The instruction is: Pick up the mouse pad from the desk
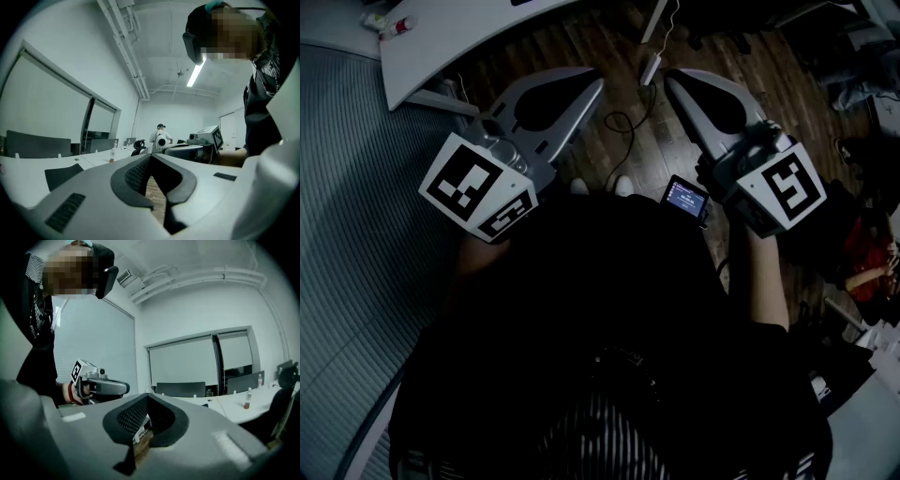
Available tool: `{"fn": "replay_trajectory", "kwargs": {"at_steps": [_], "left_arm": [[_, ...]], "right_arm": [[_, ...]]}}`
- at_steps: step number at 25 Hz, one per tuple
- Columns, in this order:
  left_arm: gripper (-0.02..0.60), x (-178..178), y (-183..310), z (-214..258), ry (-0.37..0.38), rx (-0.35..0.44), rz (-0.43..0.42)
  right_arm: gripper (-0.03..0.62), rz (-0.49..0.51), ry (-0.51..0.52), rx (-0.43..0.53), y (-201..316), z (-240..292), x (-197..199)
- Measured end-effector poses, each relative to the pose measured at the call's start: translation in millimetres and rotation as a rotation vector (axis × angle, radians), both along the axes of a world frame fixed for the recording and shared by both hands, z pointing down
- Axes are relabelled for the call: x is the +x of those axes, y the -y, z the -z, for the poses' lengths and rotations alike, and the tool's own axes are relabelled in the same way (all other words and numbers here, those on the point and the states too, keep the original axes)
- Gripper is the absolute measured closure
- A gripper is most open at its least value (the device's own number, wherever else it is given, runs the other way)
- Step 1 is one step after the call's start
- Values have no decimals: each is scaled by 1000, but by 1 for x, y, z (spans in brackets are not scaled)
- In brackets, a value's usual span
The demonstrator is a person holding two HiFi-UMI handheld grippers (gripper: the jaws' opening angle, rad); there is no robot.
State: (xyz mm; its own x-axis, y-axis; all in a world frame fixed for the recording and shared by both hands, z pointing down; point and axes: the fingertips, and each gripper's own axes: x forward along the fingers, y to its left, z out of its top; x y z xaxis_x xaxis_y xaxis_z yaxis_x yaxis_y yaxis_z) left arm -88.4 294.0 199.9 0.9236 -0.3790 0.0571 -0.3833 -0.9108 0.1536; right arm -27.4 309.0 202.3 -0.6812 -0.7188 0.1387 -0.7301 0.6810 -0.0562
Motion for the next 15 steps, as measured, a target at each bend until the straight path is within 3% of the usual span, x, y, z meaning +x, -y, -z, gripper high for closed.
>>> {"fn": "replay_trajectory", "kwargs": {"at_steps": [15], "left_arm": [[574, 7, -15, 3, 11, 8, 15]], "right_arm": [[589, 39, 38, -7, -18, 2, 7]]}}
